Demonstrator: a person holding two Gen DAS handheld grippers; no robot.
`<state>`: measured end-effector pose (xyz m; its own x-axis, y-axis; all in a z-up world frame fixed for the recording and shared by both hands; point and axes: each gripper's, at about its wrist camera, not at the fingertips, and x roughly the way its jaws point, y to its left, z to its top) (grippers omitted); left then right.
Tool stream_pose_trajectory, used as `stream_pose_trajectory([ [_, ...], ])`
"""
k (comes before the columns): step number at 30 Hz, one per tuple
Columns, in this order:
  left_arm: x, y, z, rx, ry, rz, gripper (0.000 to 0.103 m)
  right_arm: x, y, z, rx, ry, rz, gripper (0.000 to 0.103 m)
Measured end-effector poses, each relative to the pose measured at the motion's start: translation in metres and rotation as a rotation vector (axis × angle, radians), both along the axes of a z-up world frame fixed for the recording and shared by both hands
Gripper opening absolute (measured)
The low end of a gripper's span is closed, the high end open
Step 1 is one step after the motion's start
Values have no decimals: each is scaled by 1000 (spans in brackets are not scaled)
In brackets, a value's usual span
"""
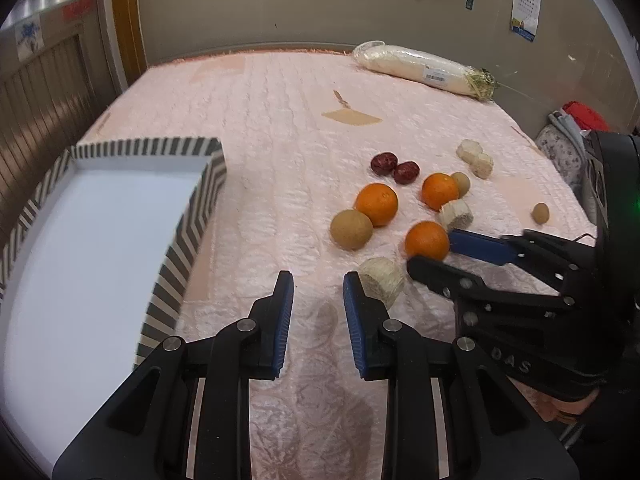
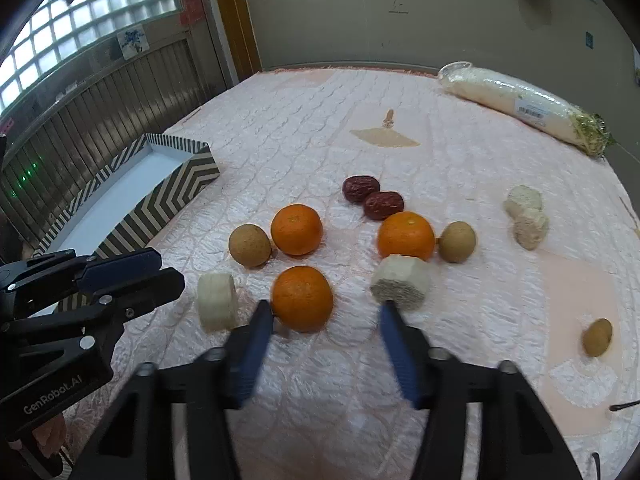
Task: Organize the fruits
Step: 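Grasp the white yam chunk with the left tool while the right tool grasps an orange, then carry the yam chunk and orange to the striped tray and release both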
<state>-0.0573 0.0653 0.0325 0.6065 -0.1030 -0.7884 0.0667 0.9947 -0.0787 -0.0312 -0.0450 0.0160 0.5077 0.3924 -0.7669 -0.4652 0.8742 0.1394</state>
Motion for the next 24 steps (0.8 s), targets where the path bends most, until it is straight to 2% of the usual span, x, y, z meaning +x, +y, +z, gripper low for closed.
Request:
stream_pose_trajectory([
  [2,-2,-2,1,-21,4,-25,25,0,1,0,11,-1,9,33],
  [3,-3,-4,2,-33,6,-34,25,0,2,1,19,0,18,30],
  [7,-5,-5,5,-51,9,-60,27,-1,-1,3,19,-18,3,30],
  [9,-3,-10,3,-32,19,-82,37,-1,-6,3,27,-13,-5,30],
  [12,-2,-19,1,-37,34,-138,40,-1,-12,2,31,-4,-14,30],
  [15,3,-25,-3,-30,50,-157,53,-3,-15,3,34,-3,-15,30],
  [23,21,-26,-17,-19,67,-168,52,-3,-16,3,37,0,-27,30],
  [24,22,-25,-19,-23,70,-168,39,-2,-17,2,39,0,-27,30],
])
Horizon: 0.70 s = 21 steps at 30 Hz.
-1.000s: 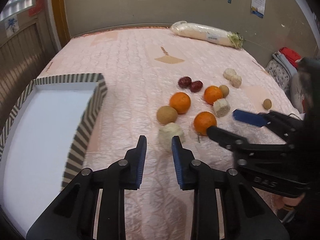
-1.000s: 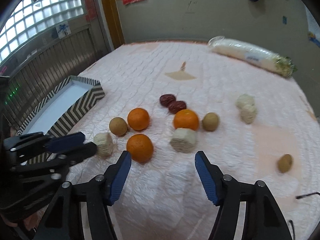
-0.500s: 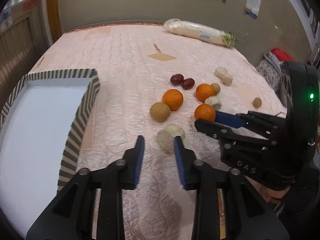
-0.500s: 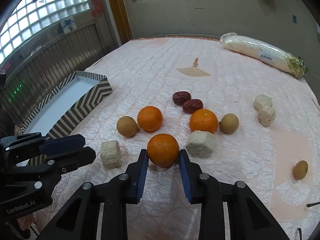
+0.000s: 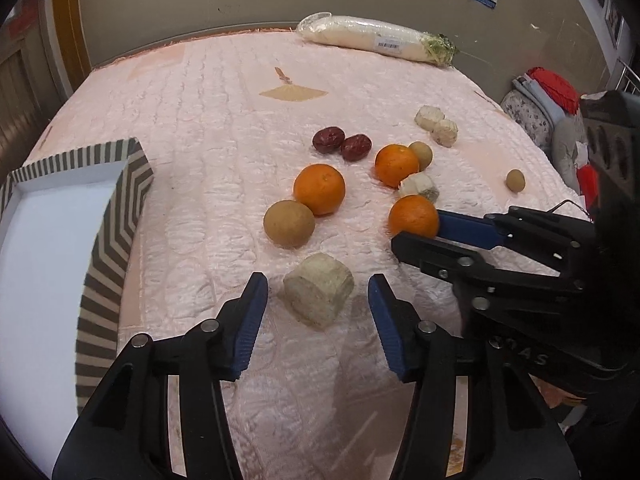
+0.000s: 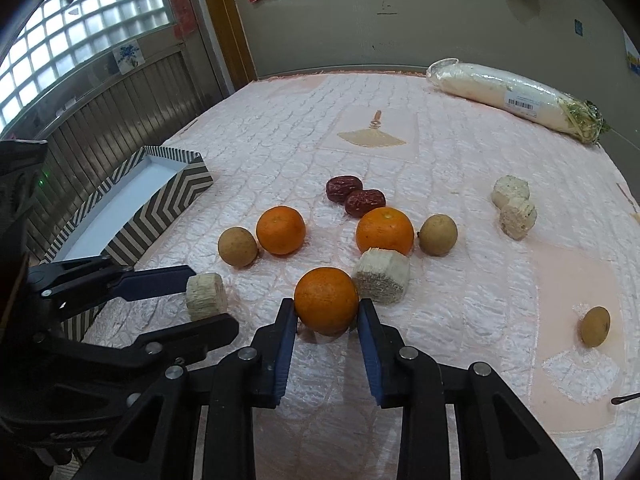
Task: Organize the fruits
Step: 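Carry the yam chunk and orange to the striped tray and release both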
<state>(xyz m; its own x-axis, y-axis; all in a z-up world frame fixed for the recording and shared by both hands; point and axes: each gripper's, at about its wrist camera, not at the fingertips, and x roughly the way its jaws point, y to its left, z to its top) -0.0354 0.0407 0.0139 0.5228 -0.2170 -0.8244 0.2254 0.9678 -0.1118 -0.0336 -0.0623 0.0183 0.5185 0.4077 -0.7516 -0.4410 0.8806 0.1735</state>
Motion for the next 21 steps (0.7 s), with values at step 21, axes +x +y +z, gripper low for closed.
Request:
stream_pose_trajectory([
  [21,-33,71,66,15,-79,207,33,-17,50,34,29,-64,110,30],
])
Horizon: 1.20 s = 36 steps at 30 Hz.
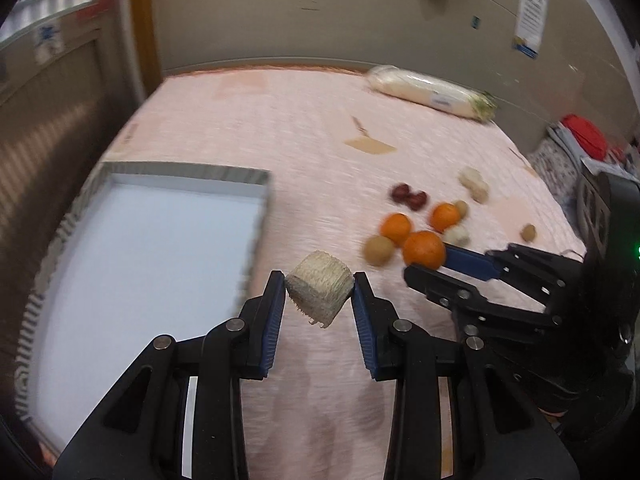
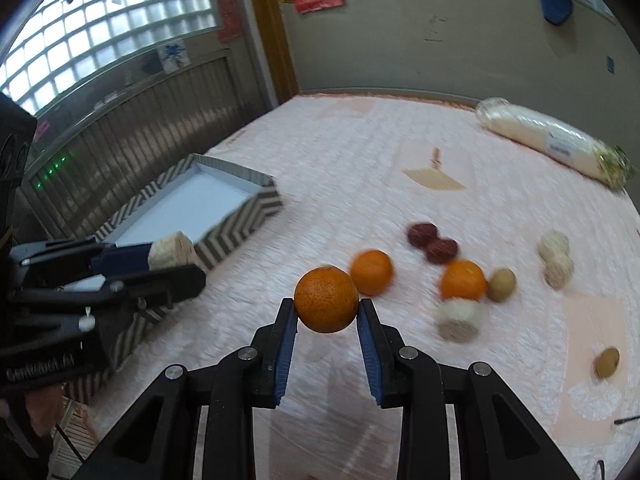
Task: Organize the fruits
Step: 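Carry the yam chunk and orange to the striped tray and release both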
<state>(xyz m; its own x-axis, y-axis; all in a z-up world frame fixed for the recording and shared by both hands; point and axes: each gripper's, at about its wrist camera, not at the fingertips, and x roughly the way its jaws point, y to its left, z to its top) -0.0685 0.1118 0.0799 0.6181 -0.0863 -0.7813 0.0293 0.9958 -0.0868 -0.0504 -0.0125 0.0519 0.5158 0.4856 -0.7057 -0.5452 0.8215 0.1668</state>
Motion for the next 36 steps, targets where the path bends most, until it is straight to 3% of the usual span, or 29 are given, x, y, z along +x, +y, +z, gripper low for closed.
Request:
stream_pose_trajectory([
  [10,-3,68,5,27,24,141,33,-6,56,13,28,0,118,30],
  [18,3,122,-12,6,79,250,33,-8,115,22,31,-3,223,30],
  [30,4,156,-39,-39,156,319,33,-5,185,-3,-61,53,335,30],
  [36,-4,165,-43,-115,161,364,35,-1,193,-12,-79,77,330,30],
])
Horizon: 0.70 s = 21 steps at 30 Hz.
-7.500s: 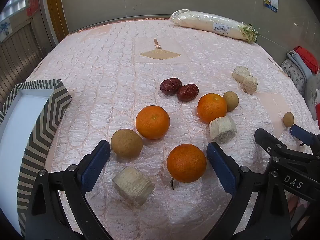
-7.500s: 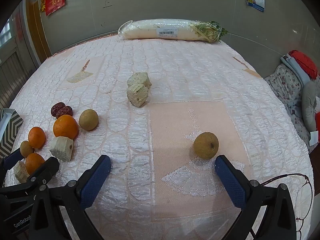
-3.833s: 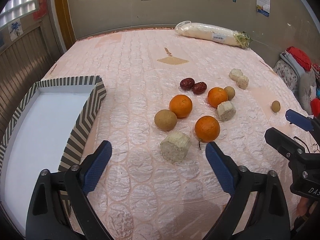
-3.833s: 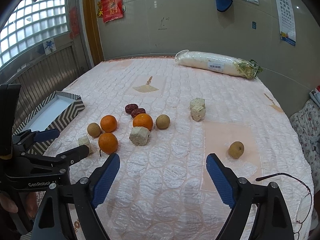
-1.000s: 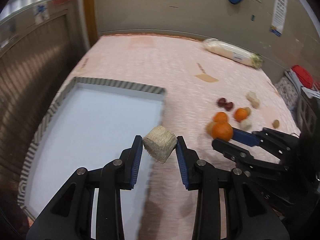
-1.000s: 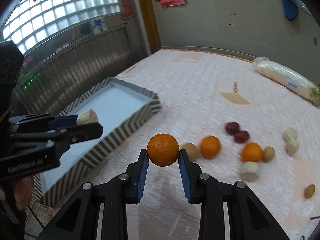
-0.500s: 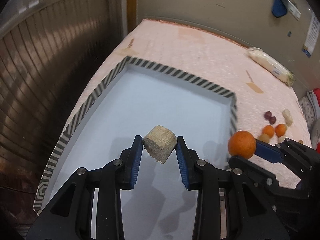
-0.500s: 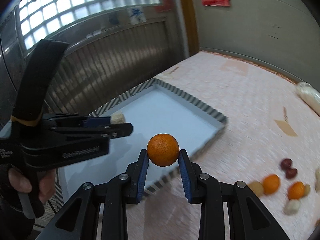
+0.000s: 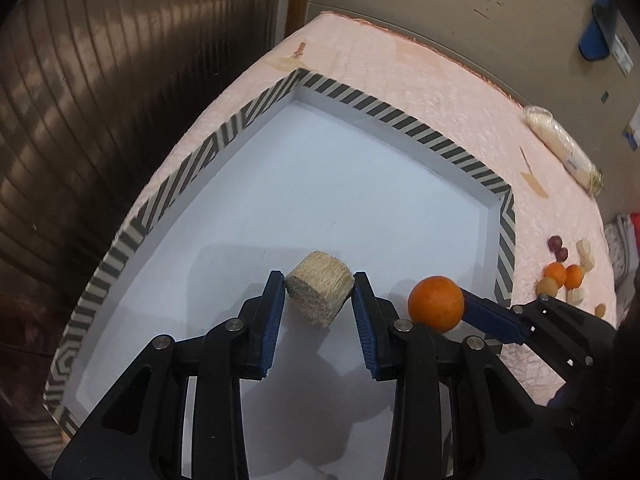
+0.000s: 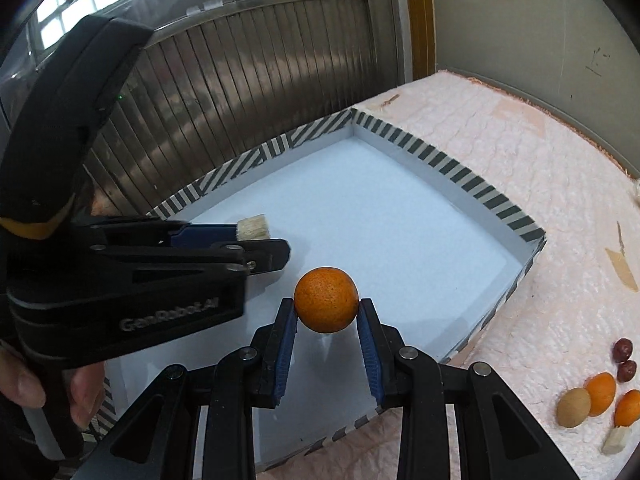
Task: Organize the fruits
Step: 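Carry the yam chunk and orange to the striped tray and release both, then move both open tools back toward the remaining fruits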
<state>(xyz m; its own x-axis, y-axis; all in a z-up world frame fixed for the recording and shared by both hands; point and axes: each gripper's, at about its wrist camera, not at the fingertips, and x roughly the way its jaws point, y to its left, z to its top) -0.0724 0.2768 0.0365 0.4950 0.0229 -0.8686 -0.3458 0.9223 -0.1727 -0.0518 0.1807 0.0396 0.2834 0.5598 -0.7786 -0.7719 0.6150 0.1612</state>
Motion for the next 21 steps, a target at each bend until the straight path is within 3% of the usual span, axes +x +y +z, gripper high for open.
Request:
stream_pose_trajectory([
  [11,-11,-12,7,-9,-50,24,64,2,-20,7,71,32,-29,35],
  [21,-13,-68,40,86,-146,-63,64,-8,-89,34,131,-42,-146,36],
])
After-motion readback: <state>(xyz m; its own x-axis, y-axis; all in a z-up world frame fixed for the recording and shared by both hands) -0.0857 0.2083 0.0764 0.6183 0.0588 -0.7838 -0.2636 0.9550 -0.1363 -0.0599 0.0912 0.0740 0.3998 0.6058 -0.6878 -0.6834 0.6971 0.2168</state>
